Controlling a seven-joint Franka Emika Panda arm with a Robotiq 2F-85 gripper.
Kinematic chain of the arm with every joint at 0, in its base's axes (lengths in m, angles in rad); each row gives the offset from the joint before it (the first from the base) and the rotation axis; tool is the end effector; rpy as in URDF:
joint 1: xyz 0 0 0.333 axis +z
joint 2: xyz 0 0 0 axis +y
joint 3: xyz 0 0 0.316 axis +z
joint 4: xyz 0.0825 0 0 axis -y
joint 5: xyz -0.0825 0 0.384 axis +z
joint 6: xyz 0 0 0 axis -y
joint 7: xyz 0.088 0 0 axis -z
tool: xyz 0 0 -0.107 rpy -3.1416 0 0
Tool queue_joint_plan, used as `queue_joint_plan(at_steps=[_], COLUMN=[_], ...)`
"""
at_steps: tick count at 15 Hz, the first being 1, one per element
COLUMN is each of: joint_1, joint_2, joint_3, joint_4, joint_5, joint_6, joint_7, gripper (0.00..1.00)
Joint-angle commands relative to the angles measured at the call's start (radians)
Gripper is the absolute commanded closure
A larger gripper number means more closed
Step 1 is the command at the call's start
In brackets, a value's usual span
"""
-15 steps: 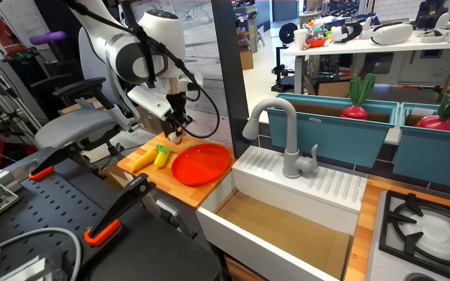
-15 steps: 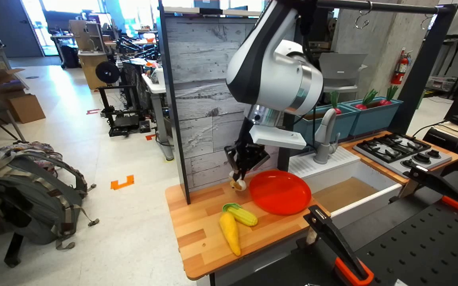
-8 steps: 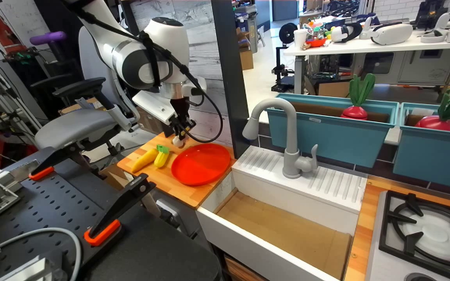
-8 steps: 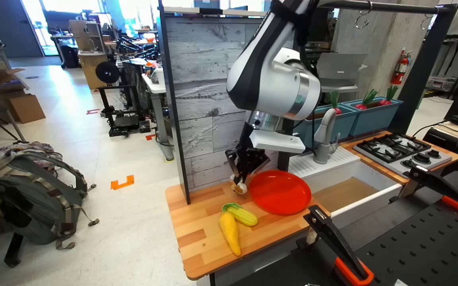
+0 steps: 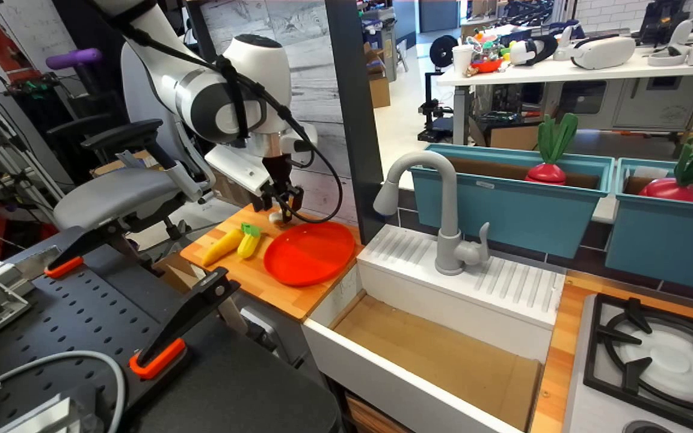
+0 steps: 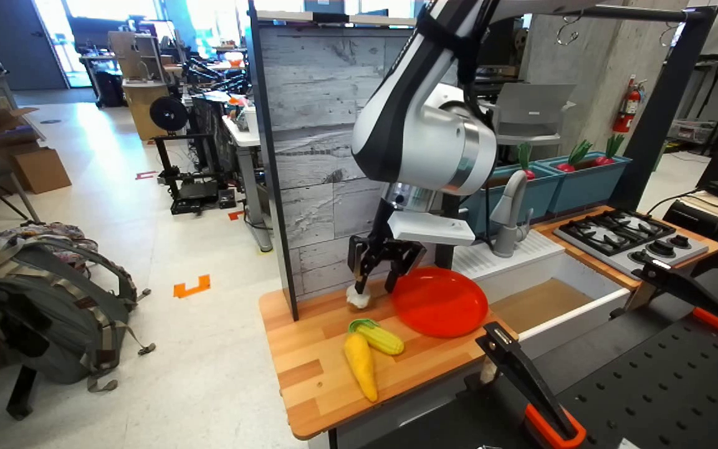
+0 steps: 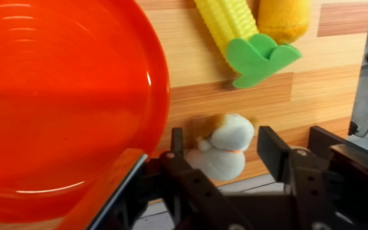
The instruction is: Remove the doll from the orange plate
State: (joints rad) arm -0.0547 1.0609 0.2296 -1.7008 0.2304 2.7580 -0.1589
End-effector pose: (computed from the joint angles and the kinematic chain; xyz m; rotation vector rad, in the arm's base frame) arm 0.6211 0.0958 -0.0064 -2.8556 -0.0037 -0.0009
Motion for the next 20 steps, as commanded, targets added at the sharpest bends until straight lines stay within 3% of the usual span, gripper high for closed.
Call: queue_joint_plan(at_steps=[1, 3, 9, 17, 18, 20], joint_1=[0.01, 0.01, -0.037, -0.138, -0.087, -0.107], joint_2=[0.014, 0.006, -0.098, -0.37, -0.259, -0.323], joint_3=[-0.008, -0.007, 0.041, 0.15, 0.113, 0.126], joint_4=[0.04, 0.034, -0.103, -0.45, -0.308, -0.382], joint_5=[-0.026, -0.026, -0.012, -0.005, -0.005, -0.002], joint_6=[-0.041, -0.049, -0.037, 0.033, 0.002, 0.006], joint_7=[0.029, 0.028, -0.018, -0.162, -0.108, -0.134], gripper=[0.05, 0.0, 0.0, 0.0, 0.0, 0.0])
